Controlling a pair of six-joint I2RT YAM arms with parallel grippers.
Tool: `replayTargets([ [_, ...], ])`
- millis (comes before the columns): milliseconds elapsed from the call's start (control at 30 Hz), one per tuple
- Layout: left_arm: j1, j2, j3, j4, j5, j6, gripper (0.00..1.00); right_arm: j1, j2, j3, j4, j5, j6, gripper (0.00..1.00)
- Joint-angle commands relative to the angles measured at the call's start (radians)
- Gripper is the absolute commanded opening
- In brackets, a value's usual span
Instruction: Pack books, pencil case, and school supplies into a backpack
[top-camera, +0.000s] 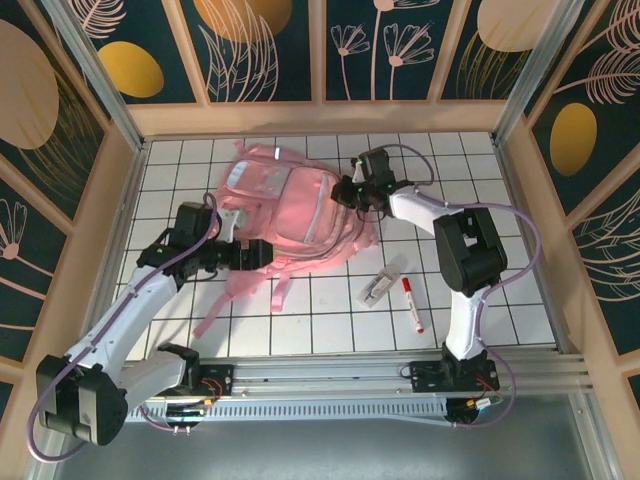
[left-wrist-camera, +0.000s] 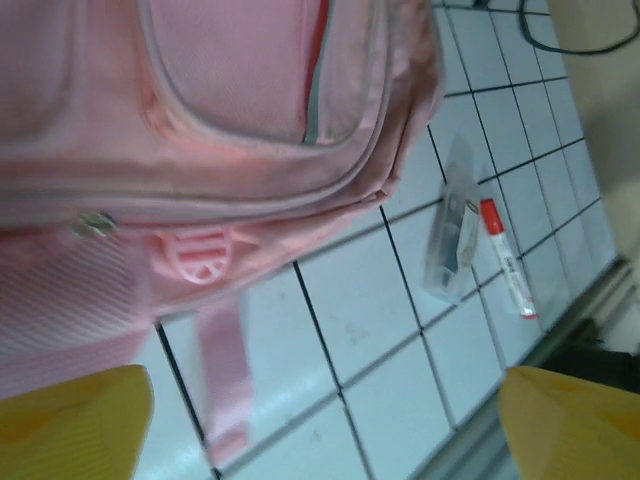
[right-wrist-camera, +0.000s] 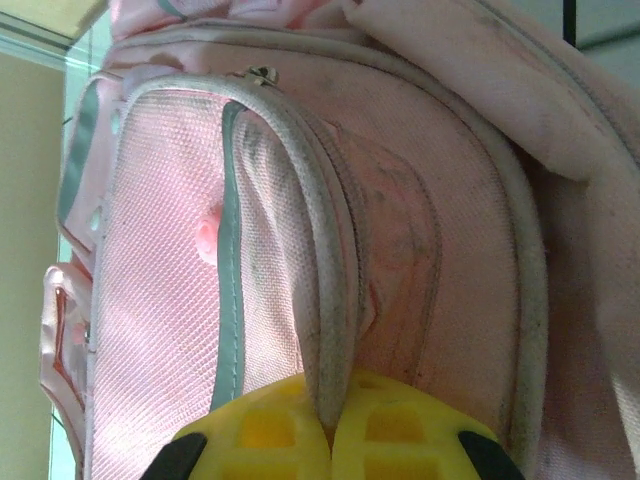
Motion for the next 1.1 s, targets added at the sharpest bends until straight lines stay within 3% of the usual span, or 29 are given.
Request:
replayTargets([
  [0, -0.002, 0.023, 0.111, 0.045, -0.190, 0.167, 0.99, -0.047, 0.006, 0.085, -0.004, -0.065, -0.084, 0.00],
  [100, -0.002, 0.068, 0.120, 0.100, -0.302, 0.515, 0.99, -0.076, 0.004, 0.089, -0.010, -0.113, -0.070, 0.00],
  [200, -0.003, 0.124, 0.060, 0.136, -0.282, 0.959, 0.99, -0.108, 0.007, 0.108, -0.029, -0.183, -0.053, 0.00],
  [267, -0.005, 0.166, 0.027, 0.179, -0.321, 1.129, 0.99, -0.123, 0.015, 0.144, -0.068, -0.210, -0.054, 0.04],
  [400, -0.005, 0.272, -0.066, 0.357, -0.421, 1.359, 0.72, -0.128, -0.005, 0.152, -0.108, -0.192, -0.065, 0.07],
  [500, -0.006, 0.339, -0.082, 0.452, -0.505, 1.415, 0.63, -0.128, -0.007, 0.145, -0.110, -0.227, -0.066, 0.08],
  [700, -0.006, 0.403, -0.112, 0.628, -0.537, 1.467, 0.63, -0.128, -0.005, 0.160, -0.162, -0.254, -0.107, 0.08],
  [900, -0.006, 0.460, -0.059, 0.642, -0.419, 1.461, 0.53, -0.128, 0.003, 0.190, -0.196, -0.287, -0.116, 0.08],
  [1067, -0.001, 0.401, -0.001, 0.517, -0.305, 1.517, 0.56, -0.129, -0.005, 0.196, -0.237, -0.320, -0.149, 0.07],
])
